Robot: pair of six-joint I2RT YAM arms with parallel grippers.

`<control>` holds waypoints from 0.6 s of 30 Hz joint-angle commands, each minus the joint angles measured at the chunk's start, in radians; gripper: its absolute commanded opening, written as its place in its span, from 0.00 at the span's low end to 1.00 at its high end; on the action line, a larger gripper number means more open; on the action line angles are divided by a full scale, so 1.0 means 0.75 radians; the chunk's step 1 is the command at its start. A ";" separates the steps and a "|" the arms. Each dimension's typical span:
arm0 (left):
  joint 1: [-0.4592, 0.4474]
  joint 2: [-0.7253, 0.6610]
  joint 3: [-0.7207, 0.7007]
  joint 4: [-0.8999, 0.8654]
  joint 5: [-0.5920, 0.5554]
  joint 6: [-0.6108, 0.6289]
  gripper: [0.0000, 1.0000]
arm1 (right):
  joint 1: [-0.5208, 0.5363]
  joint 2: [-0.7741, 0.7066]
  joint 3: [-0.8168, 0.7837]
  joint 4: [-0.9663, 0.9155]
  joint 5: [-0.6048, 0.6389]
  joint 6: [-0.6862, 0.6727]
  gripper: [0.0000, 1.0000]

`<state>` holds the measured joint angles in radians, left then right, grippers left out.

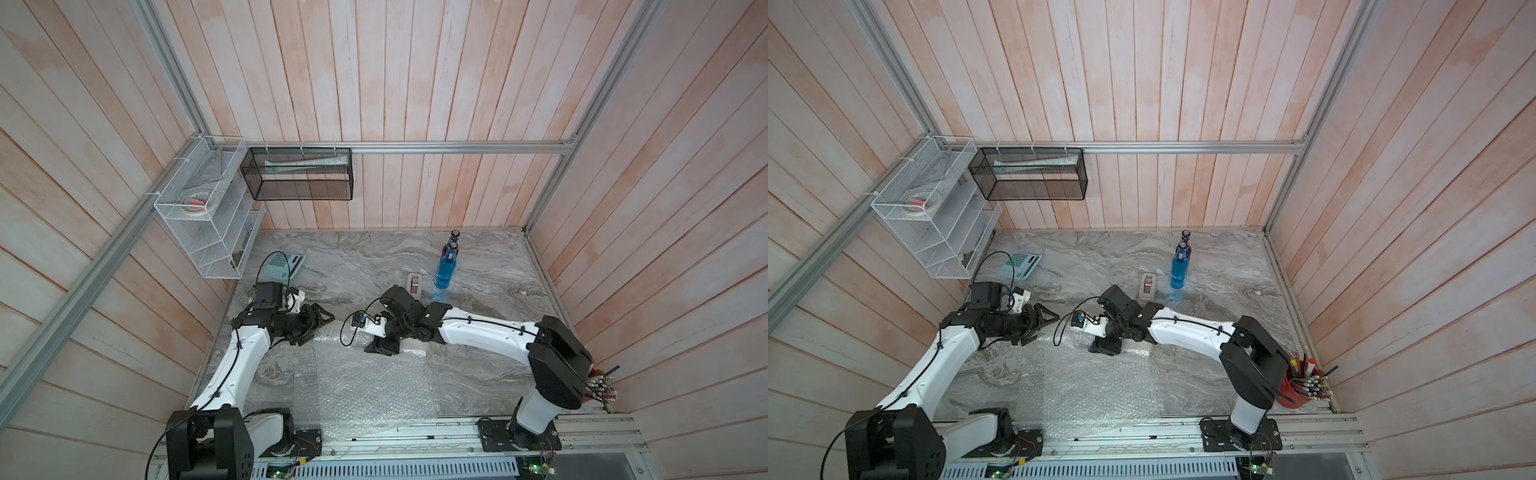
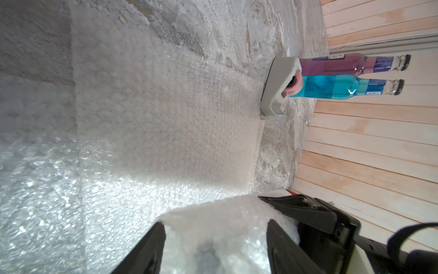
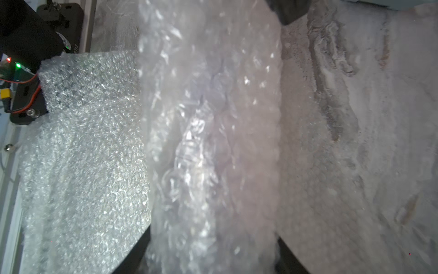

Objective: Wrap wine bottles in bubble wrap
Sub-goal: Pick up the bubble wrap from the bubble wrap.

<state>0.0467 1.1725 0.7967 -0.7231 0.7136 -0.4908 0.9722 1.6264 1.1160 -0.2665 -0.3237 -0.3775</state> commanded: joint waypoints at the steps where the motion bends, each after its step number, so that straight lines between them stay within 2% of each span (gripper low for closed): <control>1: -0.002 -0.014 -0.031 0.056 0.031 -0.016 0.70 | -0.071 -0.163 -0.136 0.046 0.075 0.186 0.39; 7: -0.054 -0.023 -0.072 0.124 -0.039 -0.071 0.71 | -0.247 -0.541 -0.439 -0.004 0.282 0.481 0.39; 11: -0.086 -0.005 -0.089 0.150 -0.129 -0.094 0.71 | -0.411 -0.734 -0.535 -0.065 0.434 0.618 0.38; 13: -0.117 -0.003 -0.108 0.186 -0.182 -0.133 0.71 | -0.553 -0.775 -0.532 -0.091 0.480 0.642 0.37; 18: -0.148 -0.011 -0.127 0.202 -0.302 -0.180 0.71 | -0.906 -0.810 -0.560 -0.053 0.442 0.574 0.37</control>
<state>-0.0605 1.1694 0.7204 -0.6086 0.5644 -0.5938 0.3763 1.0470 0.6918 -0.3721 -0.0177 0.0483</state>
